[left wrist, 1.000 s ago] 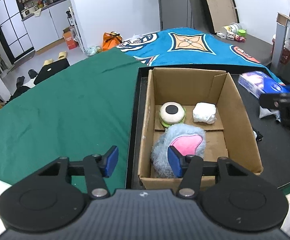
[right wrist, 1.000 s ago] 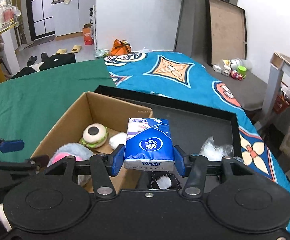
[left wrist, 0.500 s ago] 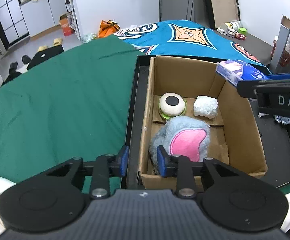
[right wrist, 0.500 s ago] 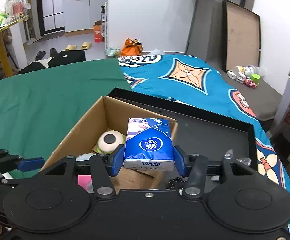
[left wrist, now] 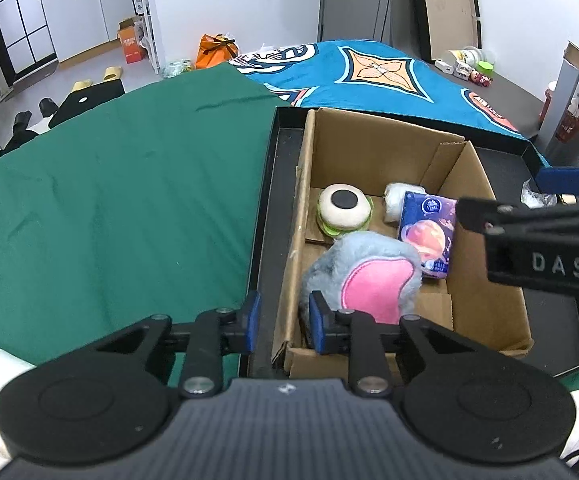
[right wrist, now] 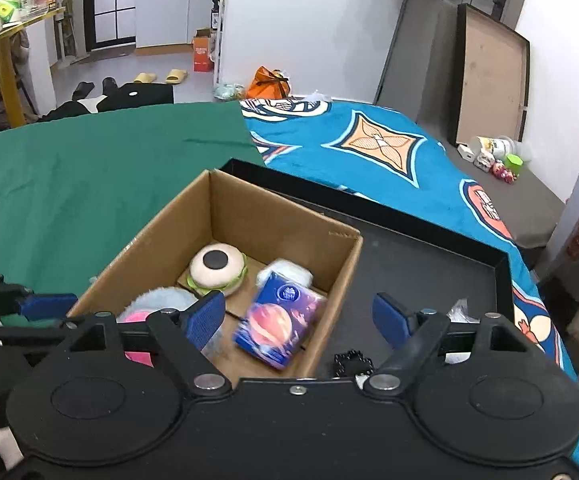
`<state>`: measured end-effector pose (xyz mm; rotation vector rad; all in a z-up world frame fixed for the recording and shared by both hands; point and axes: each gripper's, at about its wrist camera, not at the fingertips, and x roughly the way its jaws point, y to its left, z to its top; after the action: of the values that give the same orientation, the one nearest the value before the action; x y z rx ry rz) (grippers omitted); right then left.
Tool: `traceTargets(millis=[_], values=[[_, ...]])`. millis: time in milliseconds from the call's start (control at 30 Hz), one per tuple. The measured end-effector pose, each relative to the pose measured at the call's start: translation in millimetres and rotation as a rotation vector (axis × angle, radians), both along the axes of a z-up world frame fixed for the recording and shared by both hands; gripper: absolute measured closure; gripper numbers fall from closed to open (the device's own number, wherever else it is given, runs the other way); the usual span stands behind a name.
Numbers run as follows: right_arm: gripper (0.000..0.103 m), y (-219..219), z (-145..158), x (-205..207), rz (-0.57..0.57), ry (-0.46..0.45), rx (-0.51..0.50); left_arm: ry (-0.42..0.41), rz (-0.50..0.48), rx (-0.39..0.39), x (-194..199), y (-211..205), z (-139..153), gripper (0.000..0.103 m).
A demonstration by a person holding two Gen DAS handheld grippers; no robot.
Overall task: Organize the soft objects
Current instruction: 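Move the right tool to the black-and-white plush and grasp it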
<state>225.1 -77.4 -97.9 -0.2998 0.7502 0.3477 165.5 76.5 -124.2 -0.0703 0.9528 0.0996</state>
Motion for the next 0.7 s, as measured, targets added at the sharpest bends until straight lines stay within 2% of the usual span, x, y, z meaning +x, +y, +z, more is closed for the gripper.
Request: traceTargets(millis=[267,433,633,700], values=[[0.014,-12,-1,-7,-0.020,0.011,0.018,-0.008,0.001,0.029,-2,-5,3,0.077],[0.010,-25,-1,-7,-0.034,0.025,0.046,-0.007,0.001,0.029,-3,-7,6,0.073],[0.009,-48,-4,-9,-0.062,0.021,0.076,-0.002,0.006,0.044,-2,-10,9,0.061],[0.009,-56,-8,-8,-0.074,0.023,0.082,0.004,0.009,0.054,0,-12,10,0.054]])
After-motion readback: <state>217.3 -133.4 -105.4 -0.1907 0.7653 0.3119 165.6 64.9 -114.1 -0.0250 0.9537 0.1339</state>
